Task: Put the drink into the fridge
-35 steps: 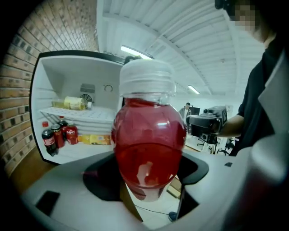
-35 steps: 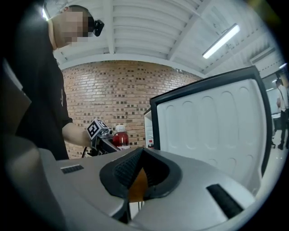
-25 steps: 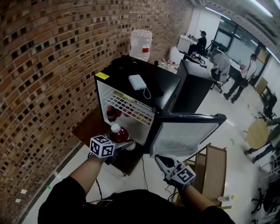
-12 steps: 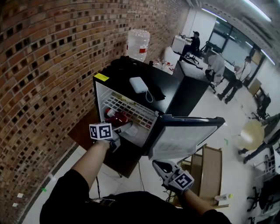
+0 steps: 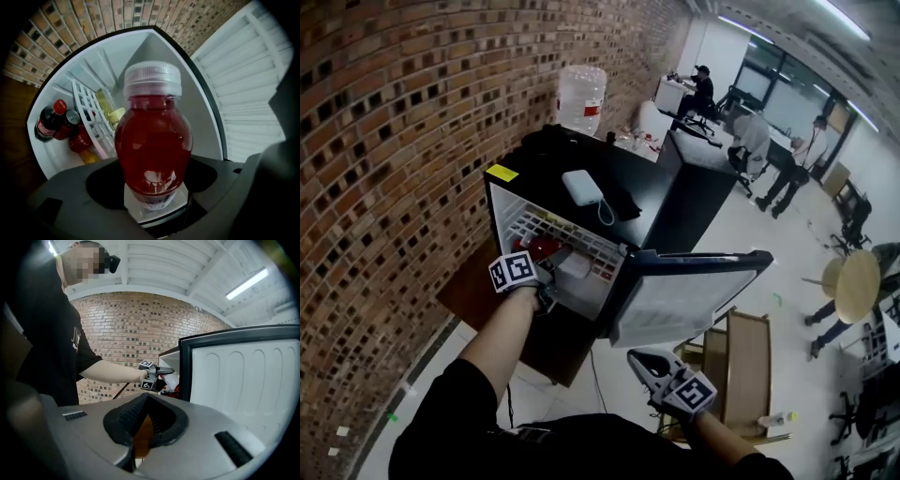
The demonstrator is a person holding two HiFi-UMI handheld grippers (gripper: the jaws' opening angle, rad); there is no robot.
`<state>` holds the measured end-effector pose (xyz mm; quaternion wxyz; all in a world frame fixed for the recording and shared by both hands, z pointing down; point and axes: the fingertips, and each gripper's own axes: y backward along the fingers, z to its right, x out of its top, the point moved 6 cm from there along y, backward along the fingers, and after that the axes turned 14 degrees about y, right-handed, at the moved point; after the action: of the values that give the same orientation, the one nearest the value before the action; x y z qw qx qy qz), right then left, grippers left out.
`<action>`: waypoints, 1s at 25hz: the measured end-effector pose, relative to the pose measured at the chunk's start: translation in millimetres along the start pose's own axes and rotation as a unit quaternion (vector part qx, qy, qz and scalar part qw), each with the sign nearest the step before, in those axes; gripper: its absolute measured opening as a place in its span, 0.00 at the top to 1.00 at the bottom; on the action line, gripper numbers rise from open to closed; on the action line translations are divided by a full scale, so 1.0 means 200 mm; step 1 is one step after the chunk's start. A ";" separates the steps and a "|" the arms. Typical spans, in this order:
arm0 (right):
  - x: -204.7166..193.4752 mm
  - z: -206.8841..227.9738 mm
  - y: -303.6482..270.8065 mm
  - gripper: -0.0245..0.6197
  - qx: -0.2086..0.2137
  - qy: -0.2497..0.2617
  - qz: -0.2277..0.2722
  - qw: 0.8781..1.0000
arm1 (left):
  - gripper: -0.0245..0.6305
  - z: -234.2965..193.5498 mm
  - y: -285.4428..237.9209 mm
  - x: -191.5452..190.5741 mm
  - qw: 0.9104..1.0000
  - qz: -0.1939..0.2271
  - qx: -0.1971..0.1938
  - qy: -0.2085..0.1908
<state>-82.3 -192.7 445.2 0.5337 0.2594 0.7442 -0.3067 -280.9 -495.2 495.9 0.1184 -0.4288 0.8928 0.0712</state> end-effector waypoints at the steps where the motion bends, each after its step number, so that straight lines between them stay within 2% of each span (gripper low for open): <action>1: 0.00 0.01 0.00 0.96 -0.001 0.000 -0.001 1.000 | 0.44 0.00 -0.01 0.01 1.000 0.002 0.005 0.005; 7: -0.01 0.04 0.03 0.96 -0.008 -0.002 0.001 1.000 | 0.44 -0.03 -0.09 0.04 0.999 0.018 0.022 0.033; 17: -0.03 0.08 0.03 0.96 -0.012 -0.007 0.004 1.000 | 0.44 -0.12 -0.16 0.08 0.992 0.053 0.032 0.109; 20: -0.04 0.08 0.02 0.96 -0.011 -0.008 0.004 1.000 | 0.44 -0.12 -0.19 0.09 0.990 0.071 0.040 0.116; 25: -0.04 0.08 0.02 0.96 -0.009 -0.008 0.003 1.000 | 0.44 -0.11 -0.24 0.12 0.986 0.073 0.074 0.129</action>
<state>-67.1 -201.4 449.2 0.5433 0.2540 0.7418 -0.3002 -261.9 -548.1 508.9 0.0282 -0.3577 0.9325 -0.0420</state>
